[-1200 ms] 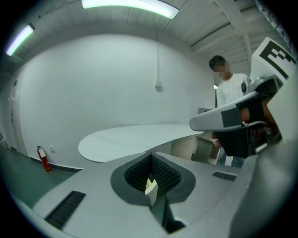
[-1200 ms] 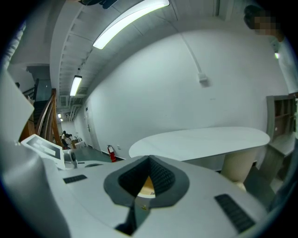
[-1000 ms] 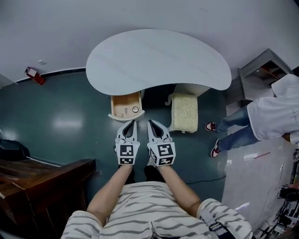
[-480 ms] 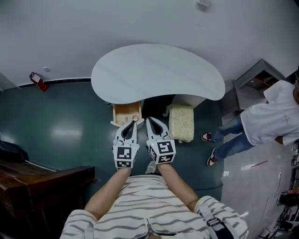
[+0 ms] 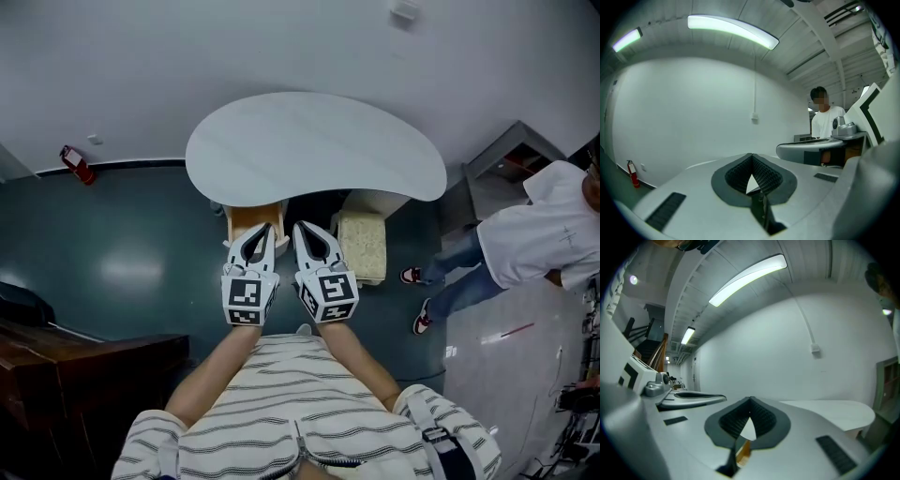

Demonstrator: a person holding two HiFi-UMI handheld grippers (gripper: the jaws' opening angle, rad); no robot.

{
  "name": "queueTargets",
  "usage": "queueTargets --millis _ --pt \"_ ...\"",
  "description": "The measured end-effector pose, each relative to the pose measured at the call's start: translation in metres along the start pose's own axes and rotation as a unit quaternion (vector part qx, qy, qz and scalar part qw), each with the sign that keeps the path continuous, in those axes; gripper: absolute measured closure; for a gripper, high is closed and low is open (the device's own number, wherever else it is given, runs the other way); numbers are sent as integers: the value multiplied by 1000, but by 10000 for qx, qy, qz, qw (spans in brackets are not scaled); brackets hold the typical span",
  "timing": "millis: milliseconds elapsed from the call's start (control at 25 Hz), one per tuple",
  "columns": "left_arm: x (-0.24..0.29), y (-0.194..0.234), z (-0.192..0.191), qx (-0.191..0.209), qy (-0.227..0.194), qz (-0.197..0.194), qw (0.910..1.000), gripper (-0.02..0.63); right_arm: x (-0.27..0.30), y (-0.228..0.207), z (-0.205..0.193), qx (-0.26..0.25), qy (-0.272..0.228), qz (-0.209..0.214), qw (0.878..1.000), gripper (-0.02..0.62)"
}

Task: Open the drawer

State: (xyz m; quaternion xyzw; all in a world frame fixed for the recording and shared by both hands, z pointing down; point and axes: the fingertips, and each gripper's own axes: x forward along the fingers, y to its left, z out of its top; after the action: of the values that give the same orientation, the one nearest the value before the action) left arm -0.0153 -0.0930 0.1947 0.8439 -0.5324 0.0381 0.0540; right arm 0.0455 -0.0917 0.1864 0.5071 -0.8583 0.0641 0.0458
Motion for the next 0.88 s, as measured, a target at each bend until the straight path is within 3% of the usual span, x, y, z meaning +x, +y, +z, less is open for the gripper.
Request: queueTargets --millis 880 --pt "5 2 22 -198 -324 -52 9993 601 -4 -24 18 -88 -313 -366 9988 591"
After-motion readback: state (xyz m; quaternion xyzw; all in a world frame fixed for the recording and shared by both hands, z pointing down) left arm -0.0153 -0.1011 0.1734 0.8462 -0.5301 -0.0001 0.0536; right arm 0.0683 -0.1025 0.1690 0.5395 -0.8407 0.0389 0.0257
